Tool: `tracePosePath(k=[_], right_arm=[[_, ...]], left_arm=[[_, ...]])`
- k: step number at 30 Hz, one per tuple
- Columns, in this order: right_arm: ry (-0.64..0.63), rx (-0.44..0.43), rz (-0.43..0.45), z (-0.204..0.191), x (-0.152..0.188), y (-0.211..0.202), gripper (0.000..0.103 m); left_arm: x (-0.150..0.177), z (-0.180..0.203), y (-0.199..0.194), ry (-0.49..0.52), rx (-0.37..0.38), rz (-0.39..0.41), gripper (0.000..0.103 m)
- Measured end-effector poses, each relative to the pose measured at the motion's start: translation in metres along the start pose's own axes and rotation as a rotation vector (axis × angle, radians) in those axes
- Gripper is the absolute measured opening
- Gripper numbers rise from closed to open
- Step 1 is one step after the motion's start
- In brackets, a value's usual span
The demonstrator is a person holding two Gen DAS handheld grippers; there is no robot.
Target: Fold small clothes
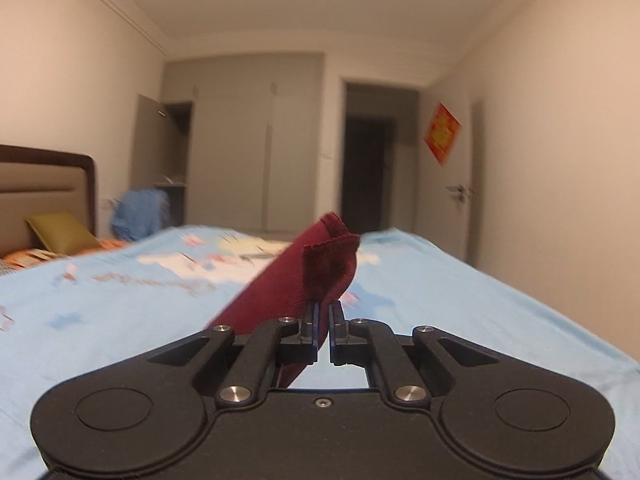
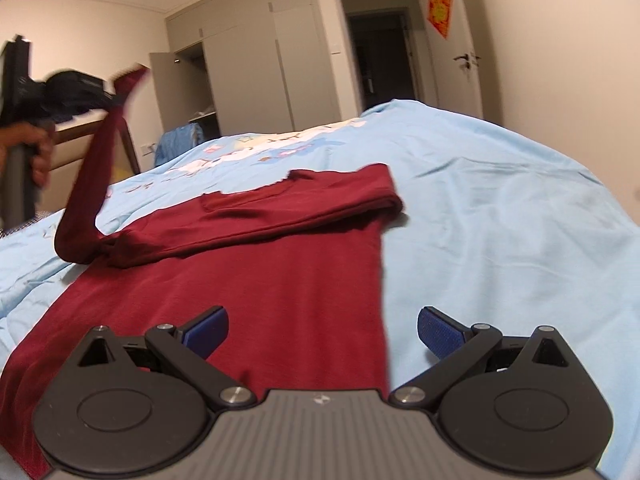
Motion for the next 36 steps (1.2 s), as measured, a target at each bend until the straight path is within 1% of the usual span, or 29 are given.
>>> tracePosePath(k=[3,6,10,11,12,13,14,15,16,17,18,19,21,23,26,28,30,31,33,36], right_arm=[[0.046,0.009,-0.013,0.009,0.006,-0.001,0.103],[0.066,0.012,-0.008,0.011,0.009,-0.003,0.103],[0.053,0.016,-0.011,0.008,0.012,-0.003,0.103],[0.05,0.017,-0.014,0.006,0.013,-0.003,0.103],[0.048,0.018,-0.016,0.006,0.013,-0.002,0.103],[0.046,0.019,-0.019,0.004,0.014,-0.001,0.103],[0.043,0.021,-0.02,0.003,0.014,-0.001,0.103],[0.041,0.021,-0.021,0.003,0.013,0.002,0.103],[0.036,0.021,-0.023,0.002,0.013,0.003,0.103],[0.031,0.02,-0.025,0.0,0.013,0.004,0.103],[0.025,0.019,-0.029,-0.001,0.014,0.006,0.103],[0.018,0.019,-0.032,-0.002,0.014,0.007,0.103],[0.004,0.016,-0.037,-0.004,0.013,0.01,0.103],[-0.003,0.012,-0.041,-0.006,0.012,0.011,0.103],[-0.003,0.004,-0.044,-0.007,0.006,0.013,0.103],[-0.004,-0.001,-0.04,-0.007,-0.001,0.016,0.103],[-0.012,-0.009,-0.027,-0.008,-0.01,0.021,0.103],[-0.018,-0.016,-0.021,-0.009,-0.015,0.024,0.103],[-0.028,-0.038,-0.008,-0.012,-0.028,0.033,0.103],[-0.04,-0.087,0.023,-0.018,-0.053,0.052,0.103]], left_arm=[[0.047,0.026,0.019,0.026,0.079,-0.081,0.004],[0.092,0.029,0.033,-0.003,0.133,-0.169,0.004],[0.125,0.025,0.041,-0.043,0.188,-0.26,0.006],[0.13,0.027,0.045,-0.04,0.205,-0.284,0.012],[0.131,0.035,0.045,-0.034,0.217,-0.305,0.021],[0.133,0.035,0.044,-0.027,0.228,-0.317,0.028],[0.132,0.034,0.042,-0.02,0.24,-0.323,0.042],[0.131,0.033,0.04,-0.014,0.249,-0.323,0.059],[0.128,0.034,0.035,-0.007,0.255,-0.32,0.067],[0.123,0.033,0.032,-0.001,0.259,-0.314,0.078],[0.117,0.031,0.026,0.01,0.264,-0.304,0.082],[0.115,0.026,0.022,0.025,0.263,-0.297,0.084],[0.105,0.015,0.002,0.067,0.229,-0.276,0.09],[0.101,-0.003,-0.014,0.1,0.167,-0.257,0.094],[0.096,-0.039,-0.04,0.201,0.002,-0.227,0.095],[0.099,-0.064,-0.054,0.309,-0.115,-0.202,0.096],[0.105,-0.088,-0.064,0.387,-0.191,-0.2,0.096],[0.107,-0.1,-0.066,0.405,-0.219,-0.21,0.096],[0.11,-0.124,-0.067,0.396,-0.269,-0.24,0.096],[0.108,-0.155,-0.064,0.323,-0.314,-0.258,0.095]])
Point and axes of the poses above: each gripper's, at about its wrist camera, not at the fingertips, and y roughly the way its jaws point, z to its right, x to its underside, the point moved 6 cm from there along y, roughly the way its jaws point, and after that the axes turned 11 degrees about -y, right-handed, at the moved point
